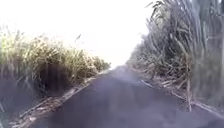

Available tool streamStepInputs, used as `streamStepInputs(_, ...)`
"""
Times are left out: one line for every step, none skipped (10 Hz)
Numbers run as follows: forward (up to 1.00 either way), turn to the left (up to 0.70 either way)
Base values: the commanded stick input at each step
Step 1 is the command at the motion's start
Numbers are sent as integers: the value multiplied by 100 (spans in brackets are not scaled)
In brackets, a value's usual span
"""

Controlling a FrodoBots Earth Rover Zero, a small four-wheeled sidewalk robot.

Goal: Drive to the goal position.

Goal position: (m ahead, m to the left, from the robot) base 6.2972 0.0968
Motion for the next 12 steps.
streamStepInputs(85, -34)
streamStepInputs(85, 0)
streamStepInputs(85, 0)
streamStepInputs(85, 0)
streamStepInputs(85, 0)
streamStepInputs(85, 0)
streamStepInputs(85, 0)
streamStepInputs(85, 0)
streamStepInputs(85, 0)
streamStepInputs(85, 0)
streamStepInputs(85, 0)
streamStepInputs(85, 0)
